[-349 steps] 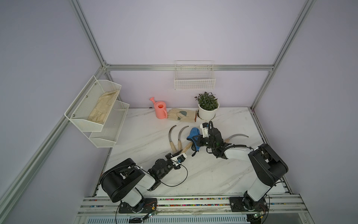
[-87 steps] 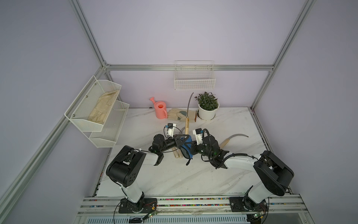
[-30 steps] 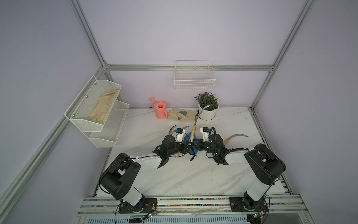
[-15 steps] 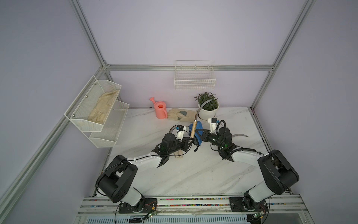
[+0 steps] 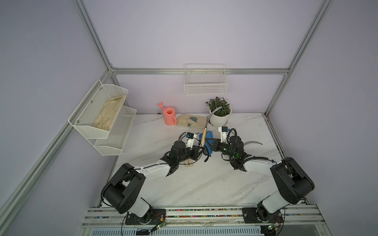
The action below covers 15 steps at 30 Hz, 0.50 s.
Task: Wipe small sickles with rags
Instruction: Wipe the small sickle.
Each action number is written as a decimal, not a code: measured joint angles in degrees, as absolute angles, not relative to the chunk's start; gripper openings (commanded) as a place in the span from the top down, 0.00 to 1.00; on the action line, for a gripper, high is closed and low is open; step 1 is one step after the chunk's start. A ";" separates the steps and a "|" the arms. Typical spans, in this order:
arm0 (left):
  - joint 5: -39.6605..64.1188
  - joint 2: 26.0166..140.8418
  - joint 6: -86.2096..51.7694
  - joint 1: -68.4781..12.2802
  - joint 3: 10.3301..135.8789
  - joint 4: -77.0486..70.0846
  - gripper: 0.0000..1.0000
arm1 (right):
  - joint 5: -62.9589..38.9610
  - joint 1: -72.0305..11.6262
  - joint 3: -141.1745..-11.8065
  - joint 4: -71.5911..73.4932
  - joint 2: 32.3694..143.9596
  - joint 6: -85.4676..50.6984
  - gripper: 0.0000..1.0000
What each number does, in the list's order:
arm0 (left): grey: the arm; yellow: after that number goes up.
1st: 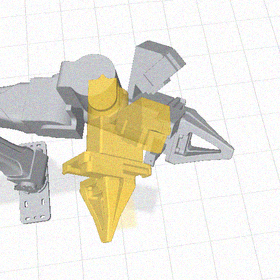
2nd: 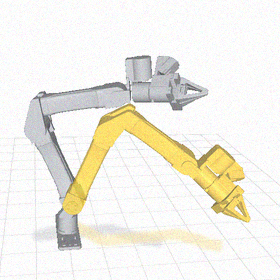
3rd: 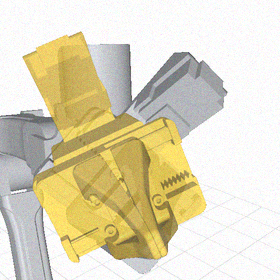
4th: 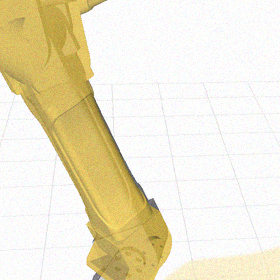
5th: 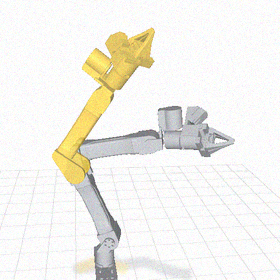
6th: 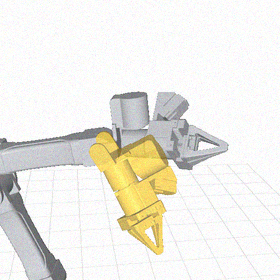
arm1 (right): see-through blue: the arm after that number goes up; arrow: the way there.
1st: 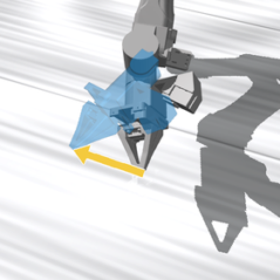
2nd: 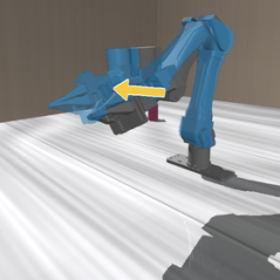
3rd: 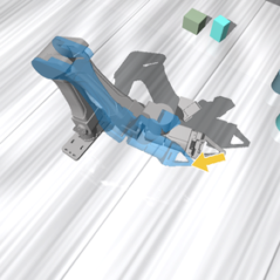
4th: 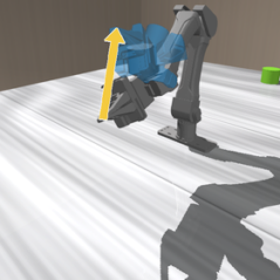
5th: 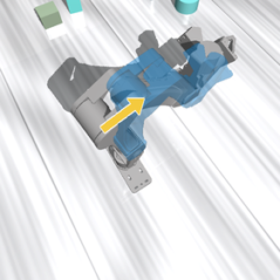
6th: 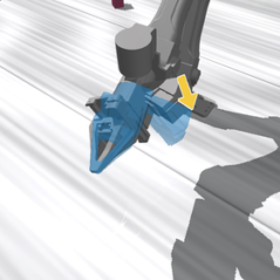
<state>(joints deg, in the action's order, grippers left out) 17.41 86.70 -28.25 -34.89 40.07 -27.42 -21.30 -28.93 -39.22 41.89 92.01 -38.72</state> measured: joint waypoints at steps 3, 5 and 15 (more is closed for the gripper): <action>17.19 86.70 -28.25 -34.89 40.07 -26.98 1.00 | -21.87 -31.20 -38.33 42.94 94.87 -38.74 1.00; 17.08 86.70 -28.27 -34.89 40.07 -26.41 1.00 | -22.11 -31.88 -38.33 42.89 96.07 -38.72 1.00; 17.06 86.83 -28.21 -34.89 40.07 -26.94 1.00 | -23.49 -27.70 -42.70 41.43 95.46 -38.74 1.00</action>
